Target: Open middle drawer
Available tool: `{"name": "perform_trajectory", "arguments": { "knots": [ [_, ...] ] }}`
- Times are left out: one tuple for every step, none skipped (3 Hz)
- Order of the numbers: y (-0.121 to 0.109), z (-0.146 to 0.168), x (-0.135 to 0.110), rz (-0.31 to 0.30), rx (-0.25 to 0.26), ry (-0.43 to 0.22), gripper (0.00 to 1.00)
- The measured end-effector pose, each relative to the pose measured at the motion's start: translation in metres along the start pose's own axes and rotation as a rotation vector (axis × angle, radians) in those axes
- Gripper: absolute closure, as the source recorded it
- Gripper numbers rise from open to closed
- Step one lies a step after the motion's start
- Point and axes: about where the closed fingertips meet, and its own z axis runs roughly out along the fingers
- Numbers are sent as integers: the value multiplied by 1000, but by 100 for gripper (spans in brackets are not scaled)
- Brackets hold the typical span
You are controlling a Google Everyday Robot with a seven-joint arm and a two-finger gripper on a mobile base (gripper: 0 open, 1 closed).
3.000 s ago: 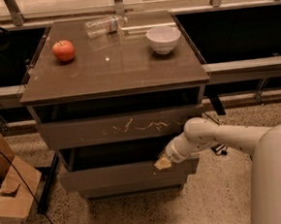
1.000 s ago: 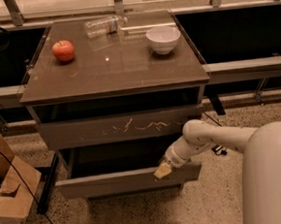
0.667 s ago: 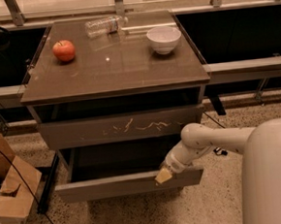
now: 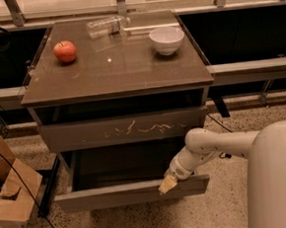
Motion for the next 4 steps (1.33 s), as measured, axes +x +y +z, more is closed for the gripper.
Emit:
{"name": "perform_trajectory", "arguments": {
  "knots": [
    [0, 0, 0, 0, 0, 0, 1],
    [11, 2, 12, -48, -27, 54, 0],
    [31, 12, 44, -73, -64, 212, 18],
    [30, 9, 42, -73, -64, 212, 41]
  ]
}}
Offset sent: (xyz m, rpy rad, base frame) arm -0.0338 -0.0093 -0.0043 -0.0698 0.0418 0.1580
